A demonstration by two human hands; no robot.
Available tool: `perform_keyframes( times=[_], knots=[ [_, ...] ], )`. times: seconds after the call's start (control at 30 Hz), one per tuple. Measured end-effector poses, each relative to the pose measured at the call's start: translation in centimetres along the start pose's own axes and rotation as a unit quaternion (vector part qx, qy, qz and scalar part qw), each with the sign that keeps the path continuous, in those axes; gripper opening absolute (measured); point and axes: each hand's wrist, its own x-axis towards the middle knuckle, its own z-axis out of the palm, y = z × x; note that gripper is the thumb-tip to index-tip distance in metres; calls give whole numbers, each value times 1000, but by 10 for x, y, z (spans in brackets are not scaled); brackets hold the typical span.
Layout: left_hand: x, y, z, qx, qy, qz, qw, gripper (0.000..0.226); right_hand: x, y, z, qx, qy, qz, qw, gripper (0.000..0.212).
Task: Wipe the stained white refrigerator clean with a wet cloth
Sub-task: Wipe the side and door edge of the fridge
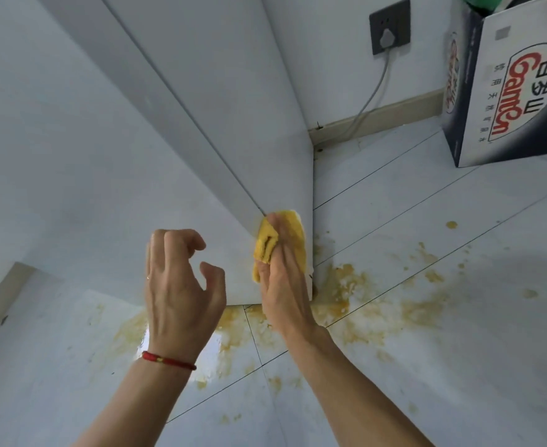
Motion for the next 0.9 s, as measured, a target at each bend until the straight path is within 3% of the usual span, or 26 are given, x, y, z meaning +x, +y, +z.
perform_keyframes(
  times=[0.1, 0.23, 0.4, 0.47, 0.6, 0.63, 0.7, 0.8, 0.9],
  knots=[
    [-6, -3, -3, -8, -28, -15, 999, 38, 1, 22, -6, 65, -13, 38, 997, 71],
    [-18, -13, -10, 2, -77, -13, 997, 40, -4, 53, 1, 68, -1, 75, 995, 79],
    [-25, -19, -20, 17, -134, -5, 991, 45, -17, 69, -4, 132, -5, 133, 982, 59],
    [-24, -18, -24, 16, -144, -4, 990, 45, -25, 74, -6, 96, -50, 173, 979, 62],
    [-25, -17, -27, 7, -153, -12, 988, 45, -34, 79, 1, -9, -86, 261, 961, 93],
    [-26, -18, -27, 2, -157, -16, 987, 45, -35, 74, 1, -7, -81, 286, 955, 91],
    [-29, -19, -26, -5, -163, -35, 986, 44, -37, 52, 4, 39, -49, 318, 946, 65],
    [-29, -23, -19, 11, -176, -62, 982, 42, -27, 1, 16, 19, 63, 229, 971, 35],
    [-28, -27, -17, 24, -173, -120, 977, 44, -8, -35, 21, 30, 118, 137, 983, 46]
  ],
)
